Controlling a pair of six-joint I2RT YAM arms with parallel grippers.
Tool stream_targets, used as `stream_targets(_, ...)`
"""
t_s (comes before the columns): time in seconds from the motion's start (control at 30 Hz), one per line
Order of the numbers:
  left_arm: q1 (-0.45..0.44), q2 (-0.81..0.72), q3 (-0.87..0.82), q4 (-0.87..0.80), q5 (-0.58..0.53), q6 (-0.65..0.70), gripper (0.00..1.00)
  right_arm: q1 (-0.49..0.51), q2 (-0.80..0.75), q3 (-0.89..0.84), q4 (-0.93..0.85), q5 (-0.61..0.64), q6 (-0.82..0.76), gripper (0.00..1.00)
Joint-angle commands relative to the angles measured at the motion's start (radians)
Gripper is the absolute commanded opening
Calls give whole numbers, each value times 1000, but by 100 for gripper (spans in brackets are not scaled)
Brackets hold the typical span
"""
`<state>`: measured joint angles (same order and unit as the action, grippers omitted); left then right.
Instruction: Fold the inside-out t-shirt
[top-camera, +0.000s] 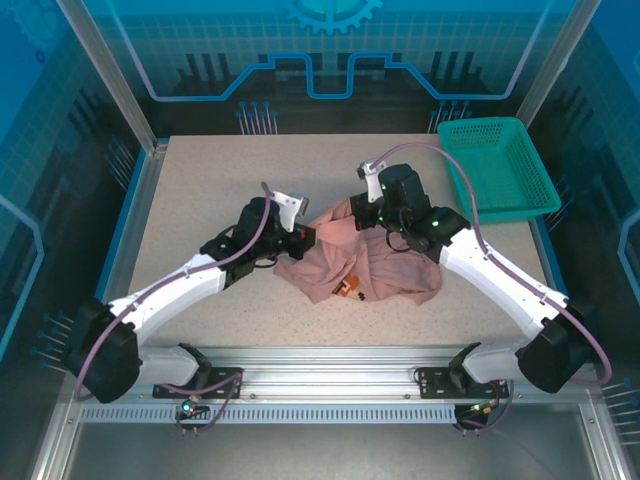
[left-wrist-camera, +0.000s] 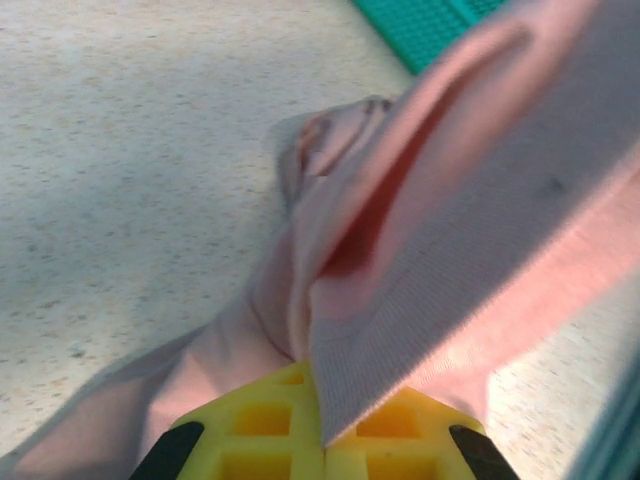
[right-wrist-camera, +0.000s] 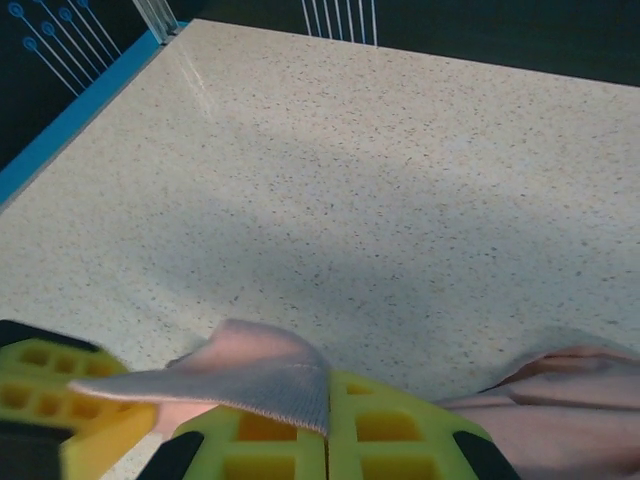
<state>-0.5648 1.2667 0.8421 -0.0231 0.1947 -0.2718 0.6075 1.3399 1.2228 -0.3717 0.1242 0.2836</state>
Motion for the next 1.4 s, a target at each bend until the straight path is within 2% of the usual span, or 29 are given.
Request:
stream_targets(0.0, 6, -72, -61, 86, 247, 71, 0, -44, 29, 82, -92, 9, -77, 3)
stream_targets(0.07, 5, -96, -89, 114, 358, 94, 0, -70, 55, 110, -134, -6, -95, 6)
stream_targets(0.13, 2, -108, -103, 130, 423, 106, 0, -90, 77, 131, -166, -19, -110, 8)
stream_targets(0.23, -10, -114, -108, 135, 445, 123, 0, -113, 105, 159, -206, -31, -128, 11)
stream_targets(0.33, -18, -114, -103, 133, 443, 141, 0, -126, 128, 178, -241, -31, -142, 16)
stream_targets(0.43, -45, -109, -81, 71, 394, 205, 0, -148, 146, 196, -272, -61, -144, 21)
stream_targets(0.67, -86, -78, -61, 0, 319, 281, 0, -241, 162, 194, -269, -232, -102, 27)
stream_targets(0.8, -96, -80, -58, -27, 260, 307, 0, -284, 176, 172, -247, -333, -70, 26)
stream_targets(1.0, -113, -49, -36, -57, 228, 331, 0, -289, 180, 127, -200, -465, -33, 21)
stream_targets(1.2, -127, -57, -32, -29, 279, 310, 0, -283, 162, 90, -206, -471, -23, 21)
stream_targets(1.37, -126, -78, -32, -35, 267, 306, 0, -272, 162, 68, -181, -526, -18, 25)
